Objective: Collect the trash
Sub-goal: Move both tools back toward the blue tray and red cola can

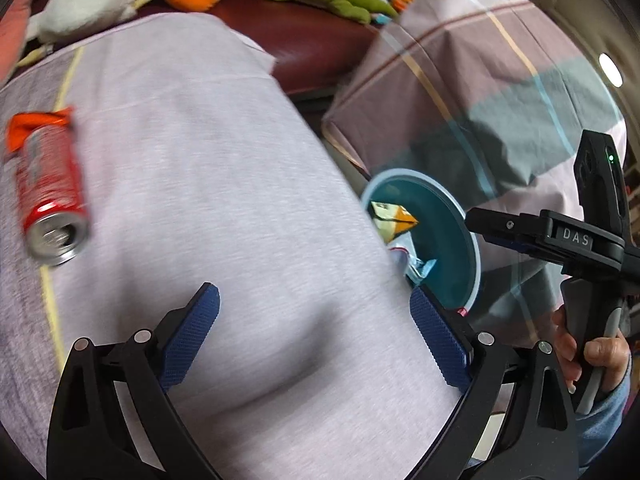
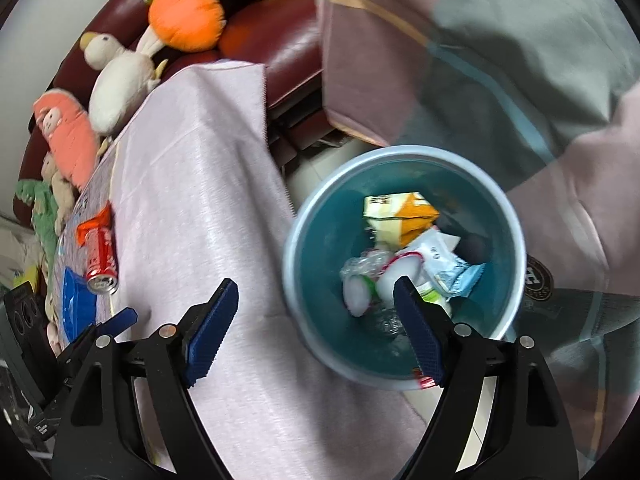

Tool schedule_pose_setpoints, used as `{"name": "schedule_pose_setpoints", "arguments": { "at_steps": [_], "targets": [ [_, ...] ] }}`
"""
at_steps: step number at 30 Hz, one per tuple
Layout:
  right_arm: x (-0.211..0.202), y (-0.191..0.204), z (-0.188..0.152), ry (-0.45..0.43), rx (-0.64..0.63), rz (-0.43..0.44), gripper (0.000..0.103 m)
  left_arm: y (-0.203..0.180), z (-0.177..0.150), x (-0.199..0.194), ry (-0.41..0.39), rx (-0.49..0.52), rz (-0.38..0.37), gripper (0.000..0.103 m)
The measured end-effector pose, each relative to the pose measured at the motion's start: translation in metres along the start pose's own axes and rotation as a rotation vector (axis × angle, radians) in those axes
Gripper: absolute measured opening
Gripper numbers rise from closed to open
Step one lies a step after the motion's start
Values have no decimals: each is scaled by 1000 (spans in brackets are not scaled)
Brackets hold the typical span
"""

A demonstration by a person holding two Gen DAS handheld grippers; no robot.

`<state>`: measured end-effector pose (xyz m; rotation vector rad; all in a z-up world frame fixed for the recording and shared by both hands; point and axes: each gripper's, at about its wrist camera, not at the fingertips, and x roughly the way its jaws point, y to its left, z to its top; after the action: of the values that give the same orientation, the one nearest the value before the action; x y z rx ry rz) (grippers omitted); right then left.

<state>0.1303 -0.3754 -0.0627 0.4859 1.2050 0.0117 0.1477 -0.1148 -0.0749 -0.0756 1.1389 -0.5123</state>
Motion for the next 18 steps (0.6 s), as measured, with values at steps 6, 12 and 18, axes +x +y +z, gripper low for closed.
{"name": "schedule_pose_setpoints", "arguments": {
  "at_steps": [6, 12, 18],
  "targets": [
    [-1, 50, -6, 9, -80, 8, 76, 39, -12, -37, -49, -59, 33, 96],
    [-2, 99, -16, 19, -157, 9, 78, 89, -20, -90, -133, -137, 81, 96],
    [2, 152, -24, 40, -240, 17, 78, 156, -27, -135, -185, -269, 173, 96]
  ]
}}
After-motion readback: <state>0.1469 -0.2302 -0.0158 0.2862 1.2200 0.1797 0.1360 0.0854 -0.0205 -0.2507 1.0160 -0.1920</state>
